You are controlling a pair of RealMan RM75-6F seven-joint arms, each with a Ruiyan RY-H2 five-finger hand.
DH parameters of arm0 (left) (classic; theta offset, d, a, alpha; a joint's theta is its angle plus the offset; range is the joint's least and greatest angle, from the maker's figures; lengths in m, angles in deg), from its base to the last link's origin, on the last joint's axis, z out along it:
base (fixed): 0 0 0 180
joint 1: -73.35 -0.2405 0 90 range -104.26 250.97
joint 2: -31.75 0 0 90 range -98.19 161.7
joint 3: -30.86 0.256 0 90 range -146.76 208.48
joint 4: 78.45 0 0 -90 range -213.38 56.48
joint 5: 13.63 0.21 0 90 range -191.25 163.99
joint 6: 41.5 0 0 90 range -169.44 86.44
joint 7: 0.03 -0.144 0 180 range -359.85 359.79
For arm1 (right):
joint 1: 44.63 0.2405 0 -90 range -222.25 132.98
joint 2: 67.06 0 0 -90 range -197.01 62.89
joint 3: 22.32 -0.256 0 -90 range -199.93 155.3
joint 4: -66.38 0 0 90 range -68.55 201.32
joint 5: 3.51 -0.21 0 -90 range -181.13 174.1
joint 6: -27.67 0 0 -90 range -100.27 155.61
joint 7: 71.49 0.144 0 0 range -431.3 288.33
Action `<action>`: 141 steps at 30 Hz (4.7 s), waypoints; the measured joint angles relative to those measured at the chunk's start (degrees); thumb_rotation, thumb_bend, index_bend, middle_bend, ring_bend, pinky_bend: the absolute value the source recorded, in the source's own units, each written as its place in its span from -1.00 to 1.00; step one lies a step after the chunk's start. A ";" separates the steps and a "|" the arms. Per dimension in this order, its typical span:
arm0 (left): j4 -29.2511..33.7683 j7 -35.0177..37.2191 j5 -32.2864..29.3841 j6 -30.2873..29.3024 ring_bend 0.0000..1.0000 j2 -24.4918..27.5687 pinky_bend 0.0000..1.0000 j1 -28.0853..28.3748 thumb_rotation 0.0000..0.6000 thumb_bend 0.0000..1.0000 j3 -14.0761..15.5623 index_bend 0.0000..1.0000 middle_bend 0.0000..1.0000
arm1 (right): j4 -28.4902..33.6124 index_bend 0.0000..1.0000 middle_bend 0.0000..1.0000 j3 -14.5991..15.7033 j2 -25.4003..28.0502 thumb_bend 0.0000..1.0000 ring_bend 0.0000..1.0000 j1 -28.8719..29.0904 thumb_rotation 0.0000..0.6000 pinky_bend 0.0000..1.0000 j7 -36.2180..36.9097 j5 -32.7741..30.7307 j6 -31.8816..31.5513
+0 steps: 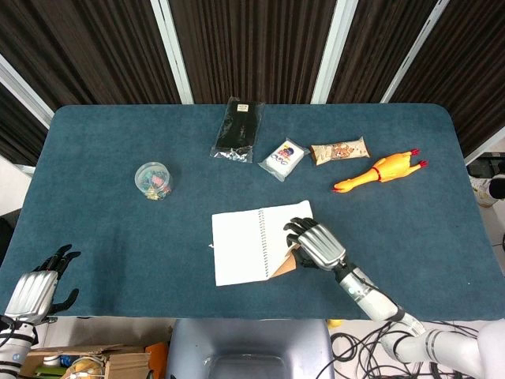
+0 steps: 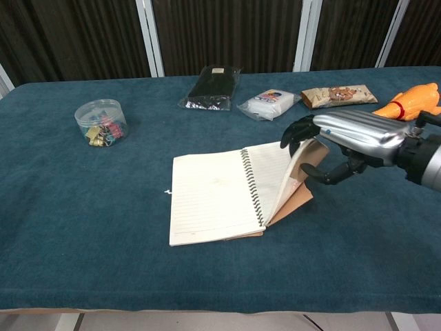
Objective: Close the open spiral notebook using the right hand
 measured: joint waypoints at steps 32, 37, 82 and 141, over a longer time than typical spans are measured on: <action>0.43 -0.05 -1.15 -0.09 -0.60 0.30 -0.19 -0.19 1.00 -0.25 -0.36 -0.60 -0.82 | -6.42 0.50 -0.48 -1.98 -6.81 -0.02 -0.68 14.76 1.00 -0.43 9.04 2.38 7.83; 0.50 0.01 -1.06 -0.13 -0.60 0.36 -0.19 -0.23 1.00 -0.25 -0.32 -0.60 -0.82 | -9.30 0.48 -0.48 -1.40 -9.17 -0.02 -0.68 16.38 1.00 -0.43 13.39 3.10 7.81; 0.83 -0.75 0.30 0.56 -0.60 0.43 -0.19 0.05 1.00 -0.25 0.57 -0.60 -0.82 | -53.47 -1.00 -1.00 -0.03 -35.33 -0.61 -1.00 24.83 1.00 -1.00 41.75 0.71 7.01; 1.50 -2.40 -0.57 1.42 -0.60 0.34 -0.18 0.48 1.00 -0.25 0.84 -0.60 -0.81 | -44.63 -0.31 -0.47 5.46 -26.63 -0.73 -0.61 13.77 1.00 -0.35 36.26 0.78 1.68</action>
